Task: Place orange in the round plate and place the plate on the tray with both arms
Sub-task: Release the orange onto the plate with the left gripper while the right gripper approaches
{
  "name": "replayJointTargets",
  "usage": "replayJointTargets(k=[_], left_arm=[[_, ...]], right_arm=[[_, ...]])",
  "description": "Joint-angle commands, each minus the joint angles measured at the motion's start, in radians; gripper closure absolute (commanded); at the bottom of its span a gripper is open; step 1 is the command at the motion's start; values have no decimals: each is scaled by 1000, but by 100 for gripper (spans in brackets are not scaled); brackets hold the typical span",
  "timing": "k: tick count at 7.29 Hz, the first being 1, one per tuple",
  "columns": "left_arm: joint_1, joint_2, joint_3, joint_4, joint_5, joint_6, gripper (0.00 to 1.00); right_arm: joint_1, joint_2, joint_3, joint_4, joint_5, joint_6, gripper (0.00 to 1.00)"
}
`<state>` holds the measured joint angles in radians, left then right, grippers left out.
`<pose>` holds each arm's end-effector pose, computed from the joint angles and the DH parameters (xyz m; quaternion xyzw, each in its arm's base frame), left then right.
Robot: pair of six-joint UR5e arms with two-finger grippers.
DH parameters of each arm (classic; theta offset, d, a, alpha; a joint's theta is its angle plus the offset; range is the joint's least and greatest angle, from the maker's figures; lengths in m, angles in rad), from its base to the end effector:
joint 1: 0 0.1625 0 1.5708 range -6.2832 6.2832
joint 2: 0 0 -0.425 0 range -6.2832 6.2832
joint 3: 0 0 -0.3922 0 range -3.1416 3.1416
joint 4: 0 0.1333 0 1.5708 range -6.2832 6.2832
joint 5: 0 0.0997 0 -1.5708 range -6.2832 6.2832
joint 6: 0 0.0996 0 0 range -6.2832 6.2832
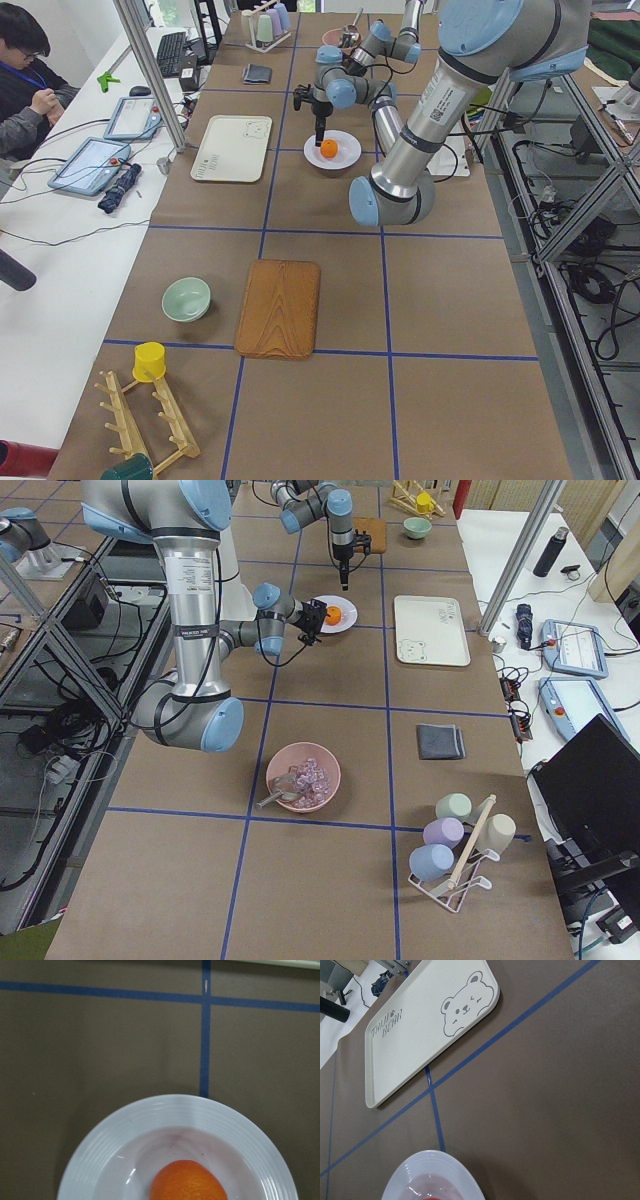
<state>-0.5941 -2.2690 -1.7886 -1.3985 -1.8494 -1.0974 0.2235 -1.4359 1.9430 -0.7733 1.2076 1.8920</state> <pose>0.4796 -0.4518 0.1799 0.0717 0.3756 -0.0053 0.9240 -0.4658 -0.2789 0.3215 0.1142 -0.6033 0.3158 0.7233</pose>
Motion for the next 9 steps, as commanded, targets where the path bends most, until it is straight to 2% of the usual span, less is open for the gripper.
replayJointTargets(k=[1,2,4,5,6,7,8,9], left_arm=[[-216,138,-43,24,-121,343,2],[-313,181,-37,27,-163,505,2],[-604,305,23,78,-336,985,2],[-695,356,103,70,-332,1239,2],[-842,355,256,56,-346,1489,2],[-937,371,347,3,-402,1520,2],[-996,364,447,-7,-410,1506,2],[-1038,402,471,-5,-431,1505,2]], right_arm=[[-53,9,-16,0,-37,144,2],[-68,21,-16,-1,-52,192,2],[-81,72,-58,-14,-54,208,2],[-81,84,-59,-14,-54,208,2],[-82,90,-59,-35,-54,208,2],[-84,95,-61,-43,-54,210,2],[-91,98,-70,-43,-54,211,2],[-92,126,-94,-43,-56,220,2]])
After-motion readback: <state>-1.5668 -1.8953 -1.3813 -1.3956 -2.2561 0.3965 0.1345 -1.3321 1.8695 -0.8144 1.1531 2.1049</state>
